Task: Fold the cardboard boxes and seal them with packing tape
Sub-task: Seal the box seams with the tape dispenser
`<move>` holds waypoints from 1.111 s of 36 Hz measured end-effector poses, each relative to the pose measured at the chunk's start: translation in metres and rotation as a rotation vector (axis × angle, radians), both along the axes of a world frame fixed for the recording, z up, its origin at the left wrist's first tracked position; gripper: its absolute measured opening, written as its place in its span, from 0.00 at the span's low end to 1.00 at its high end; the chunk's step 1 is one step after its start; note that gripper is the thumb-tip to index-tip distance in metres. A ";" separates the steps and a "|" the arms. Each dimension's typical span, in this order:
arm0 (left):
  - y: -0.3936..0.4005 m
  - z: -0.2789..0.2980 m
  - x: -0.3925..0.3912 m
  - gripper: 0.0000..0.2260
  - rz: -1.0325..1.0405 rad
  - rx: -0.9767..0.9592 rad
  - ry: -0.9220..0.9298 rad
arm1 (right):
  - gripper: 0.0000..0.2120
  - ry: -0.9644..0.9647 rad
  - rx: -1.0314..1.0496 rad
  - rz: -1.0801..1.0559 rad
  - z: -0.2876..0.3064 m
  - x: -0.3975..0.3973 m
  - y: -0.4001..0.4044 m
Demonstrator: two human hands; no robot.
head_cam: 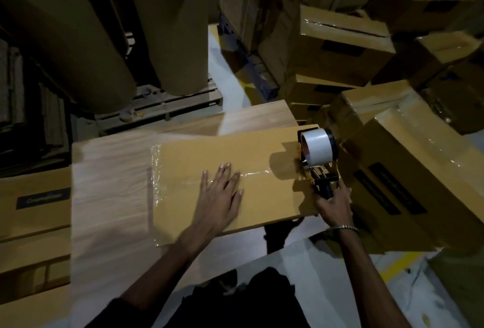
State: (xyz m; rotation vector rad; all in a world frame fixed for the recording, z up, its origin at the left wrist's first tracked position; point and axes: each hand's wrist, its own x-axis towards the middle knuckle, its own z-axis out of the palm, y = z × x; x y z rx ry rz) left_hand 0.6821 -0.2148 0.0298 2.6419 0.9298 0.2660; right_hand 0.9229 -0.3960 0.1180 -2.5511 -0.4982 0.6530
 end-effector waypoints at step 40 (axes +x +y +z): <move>0.088 0.088 0.363 0.09 0.481 -1.288 -0.201 | 0.14 0.434 0.321 0.042 -0.001 0.214 0.041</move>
